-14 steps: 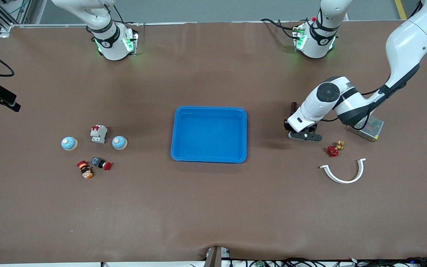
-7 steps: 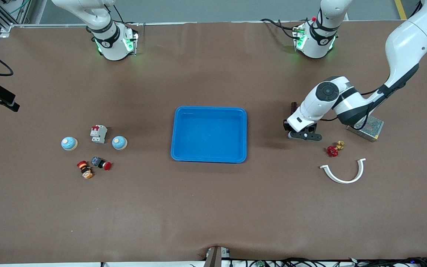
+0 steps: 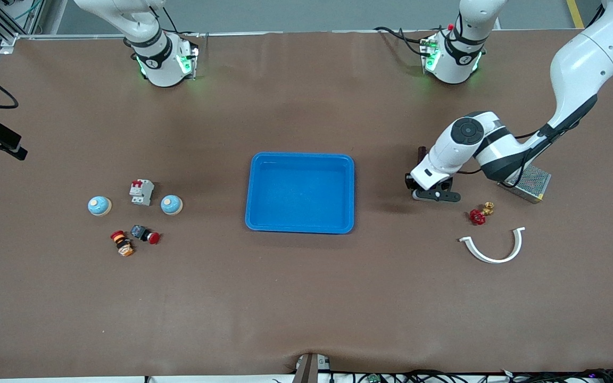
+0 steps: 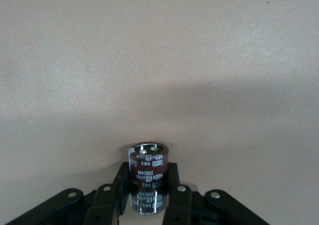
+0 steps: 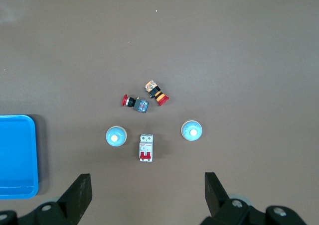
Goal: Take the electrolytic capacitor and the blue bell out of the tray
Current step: 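Lower the capacitor onto the table with the left gripper and open it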
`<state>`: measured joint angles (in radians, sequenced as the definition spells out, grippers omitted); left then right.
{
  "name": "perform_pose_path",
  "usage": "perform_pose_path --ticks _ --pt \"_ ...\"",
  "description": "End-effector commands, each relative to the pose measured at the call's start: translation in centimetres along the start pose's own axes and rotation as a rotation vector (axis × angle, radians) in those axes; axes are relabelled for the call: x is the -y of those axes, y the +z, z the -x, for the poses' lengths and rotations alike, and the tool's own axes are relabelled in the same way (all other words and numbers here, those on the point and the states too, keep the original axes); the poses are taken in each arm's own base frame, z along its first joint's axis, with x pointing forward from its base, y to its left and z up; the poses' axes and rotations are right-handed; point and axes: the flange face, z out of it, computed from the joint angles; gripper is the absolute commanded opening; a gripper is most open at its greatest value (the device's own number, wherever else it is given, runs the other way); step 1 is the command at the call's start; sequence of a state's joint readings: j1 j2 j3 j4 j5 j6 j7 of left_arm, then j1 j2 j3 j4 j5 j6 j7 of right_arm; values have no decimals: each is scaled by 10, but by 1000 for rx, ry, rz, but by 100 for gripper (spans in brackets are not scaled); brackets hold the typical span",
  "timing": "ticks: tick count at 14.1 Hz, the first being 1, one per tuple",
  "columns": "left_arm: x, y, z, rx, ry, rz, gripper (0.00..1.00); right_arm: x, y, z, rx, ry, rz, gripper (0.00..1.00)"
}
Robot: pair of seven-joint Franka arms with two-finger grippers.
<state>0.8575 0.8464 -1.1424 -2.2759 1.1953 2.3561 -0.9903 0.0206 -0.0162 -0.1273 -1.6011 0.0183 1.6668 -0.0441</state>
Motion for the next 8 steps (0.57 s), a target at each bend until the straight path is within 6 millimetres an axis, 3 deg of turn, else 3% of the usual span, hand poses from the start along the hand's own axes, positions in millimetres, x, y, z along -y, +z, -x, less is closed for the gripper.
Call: perform_pose_path --ticks 1,2,3,4,8 --pt "-2 3 1 -18 -11 -1 5 0 -5 -2 1 4 4 100" --pt "-2 3 0 -19 -39 -1 32 0 -5 -2 1 4 4 100" --pt "-2 2 -1 -20 -72 0 96 0 -5 -2 1 4 4 100" --pt "-2 2 0 -20 -79 -2 100 0 -5 -2 1 4 4 100" --pt "-1 -7 -7 -39 -135 -6 100 0 -4 -2 2 3 6 100"
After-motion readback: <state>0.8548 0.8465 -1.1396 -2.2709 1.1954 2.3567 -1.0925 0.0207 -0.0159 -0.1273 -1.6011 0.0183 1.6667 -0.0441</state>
